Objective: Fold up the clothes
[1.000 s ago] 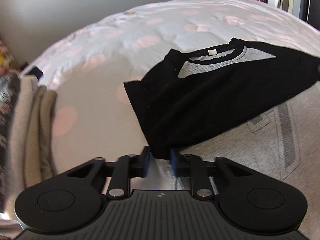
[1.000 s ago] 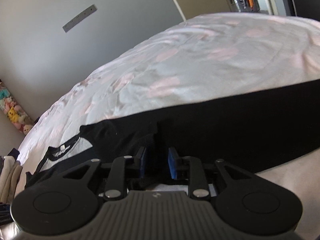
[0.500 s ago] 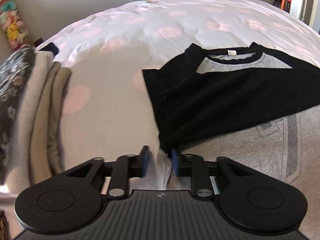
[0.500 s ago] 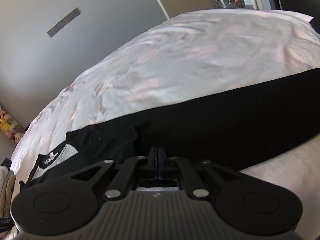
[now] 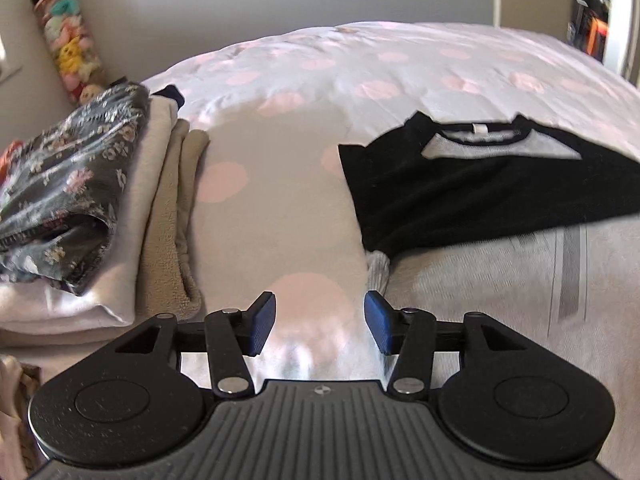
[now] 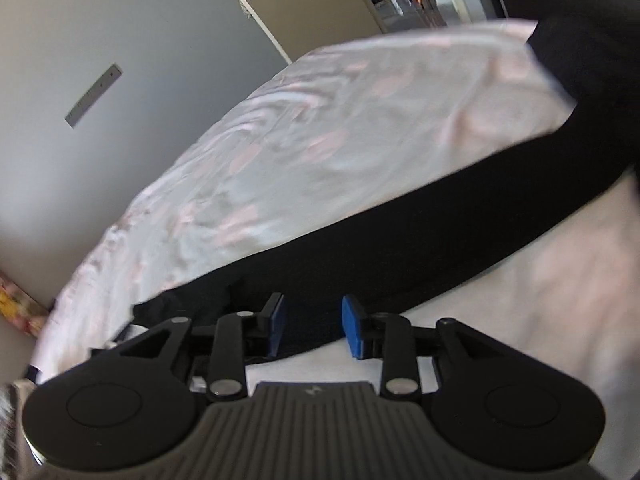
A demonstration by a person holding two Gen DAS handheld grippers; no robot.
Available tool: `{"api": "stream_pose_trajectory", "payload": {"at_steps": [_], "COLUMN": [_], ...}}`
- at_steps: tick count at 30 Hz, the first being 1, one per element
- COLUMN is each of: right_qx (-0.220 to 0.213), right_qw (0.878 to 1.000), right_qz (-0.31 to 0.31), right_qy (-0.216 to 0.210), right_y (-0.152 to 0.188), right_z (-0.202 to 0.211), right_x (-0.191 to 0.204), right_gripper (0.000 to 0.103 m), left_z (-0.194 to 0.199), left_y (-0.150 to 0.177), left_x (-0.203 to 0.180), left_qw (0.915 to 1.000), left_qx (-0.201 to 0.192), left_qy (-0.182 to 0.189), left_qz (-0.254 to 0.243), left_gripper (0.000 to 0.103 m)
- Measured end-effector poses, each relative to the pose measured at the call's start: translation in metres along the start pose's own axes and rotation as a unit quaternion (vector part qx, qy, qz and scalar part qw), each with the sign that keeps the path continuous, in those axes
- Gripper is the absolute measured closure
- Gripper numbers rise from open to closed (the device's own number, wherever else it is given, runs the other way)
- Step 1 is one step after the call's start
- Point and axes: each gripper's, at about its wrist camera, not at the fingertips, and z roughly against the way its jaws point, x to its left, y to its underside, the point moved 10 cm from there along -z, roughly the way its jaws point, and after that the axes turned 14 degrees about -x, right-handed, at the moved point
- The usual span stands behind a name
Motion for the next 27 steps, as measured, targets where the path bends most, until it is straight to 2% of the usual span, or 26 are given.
{"api": "stream_pose_trajectory", "payload": {"at_steps": [4, 7, 10, 11, 13, 19, 25, 27], "right_qx": [-0.011, -0.001, 0.018, 0.024, 0.035, 0.062, 0.051, 0.059], "right_qw": [0.997, 0.995, 0.993, 0.992, 0.990, 0.982, 0.978, 0.976], "right_qz": [0.049, 0.040, 0.028, 0.024, 0.016, 0.051, 0.086, 0.089], "right_qy": [0.051, 0.086, 0.112, 0.119, 0.134, 0.173, 0.182, 0.191], "right_y": [-0.052, -0.087, -0.104, -0.104, -0.104, -0.089, -0.097, -0.096], "right_z": [0.020, 0.019, 0.002, -0.006, -0.021, -0.056, -0.062, -0.064], "right_x": [-0.063, -0.108, -0.140, -0.148, -0.162, -0.187, -0.183, -0.188], "right_gripper": [0.068, 0.067, 0.062, 0.055, 0.053, 0.052, 0.049, 0.054], "left_z": [0.003, -0.002, -0.007, -0.009, -0.011, -0.014, -0.019, -0.019], "left_y": [-0.004, -0.010, -0.010, -0.010, -0.009, -0.014, -0.013, -0.011], "left_x": [0.005, 0.009, 0.012, 0.013, 0.014, 0.019, 0.017, 0.017], "left_qw": [0.9998, 0.9986, 0.9976, 0.9975, 0.9977, 0.9969, 0.9967, 0.9968], "left_qx": [-0.016, -0.042, -0.052, -0.052, -0.046, -0.050, -0.053, -0.052], "left_qy": [-0.011, -0.028, -0.040, -0.042, -0.044, -0.058, -0.057, -0.056], "left_qz": [0.007, -0.013, -0.024, -0.025, -0.023, -0.017, -0.026, -0.025], "left_gripper": [0.056, 0.056, 0.056, 0.056, 0.056, 0.056, 0.056, 0.056]}}
